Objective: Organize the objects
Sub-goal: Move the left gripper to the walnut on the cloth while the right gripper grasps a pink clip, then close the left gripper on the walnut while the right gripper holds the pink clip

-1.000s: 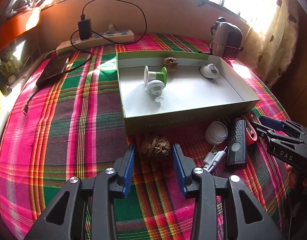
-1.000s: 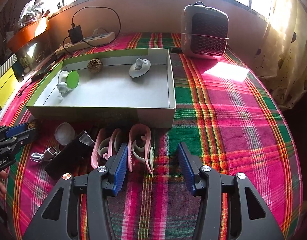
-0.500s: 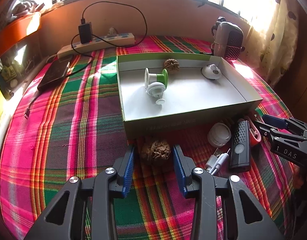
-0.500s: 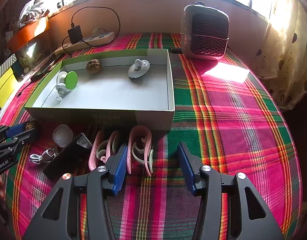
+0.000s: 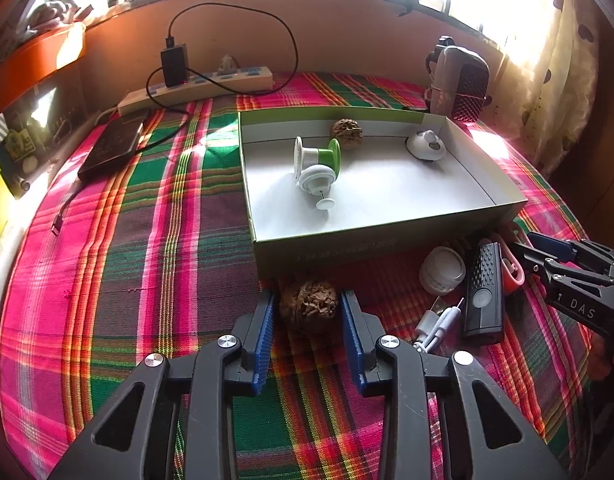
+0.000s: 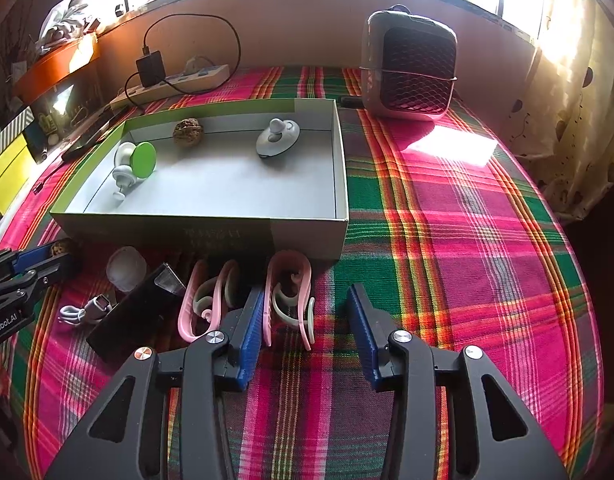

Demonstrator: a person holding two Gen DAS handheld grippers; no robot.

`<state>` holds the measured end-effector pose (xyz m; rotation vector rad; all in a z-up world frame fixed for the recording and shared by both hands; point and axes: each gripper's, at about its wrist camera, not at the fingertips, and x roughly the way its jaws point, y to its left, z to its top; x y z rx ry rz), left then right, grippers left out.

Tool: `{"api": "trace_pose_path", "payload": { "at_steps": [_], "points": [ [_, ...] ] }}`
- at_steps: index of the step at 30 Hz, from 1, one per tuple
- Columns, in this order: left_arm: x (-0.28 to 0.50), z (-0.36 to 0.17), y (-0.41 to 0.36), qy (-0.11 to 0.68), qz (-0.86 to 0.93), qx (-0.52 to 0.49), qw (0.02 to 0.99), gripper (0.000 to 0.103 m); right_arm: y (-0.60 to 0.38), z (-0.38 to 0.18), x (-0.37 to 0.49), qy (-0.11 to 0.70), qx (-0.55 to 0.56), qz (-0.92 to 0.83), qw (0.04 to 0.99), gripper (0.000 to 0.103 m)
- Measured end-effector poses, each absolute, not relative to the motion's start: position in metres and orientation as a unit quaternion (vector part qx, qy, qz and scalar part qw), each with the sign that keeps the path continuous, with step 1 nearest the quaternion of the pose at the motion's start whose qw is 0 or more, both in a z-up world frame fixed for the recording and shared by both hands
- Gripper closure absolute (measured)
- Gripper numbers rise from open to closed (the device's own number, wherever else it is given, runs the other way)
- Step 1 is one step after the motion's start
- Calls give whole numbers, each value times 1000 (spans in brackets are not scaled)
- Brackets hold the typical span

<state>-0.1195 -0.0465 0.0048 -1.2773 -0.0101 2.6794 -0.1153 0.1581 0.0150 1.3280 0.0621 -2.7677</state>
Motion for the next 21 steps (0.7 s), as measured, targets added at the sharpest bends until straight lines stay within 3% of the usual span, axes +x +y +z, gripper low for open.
{"api": "trace_pose_path", "payload": {
  "at_steps": [9, 21],
  "points": [
    [-119, 5, -47, -4, 900, -428, 86, 75, 156, 16, -113, 21, 430, -902, 37, 78],
    [-119, 4, -46, -4, 900, -428, 86, 75, 155, 16, -113, 21, 430, -902, 36, 79]
  ]
}}
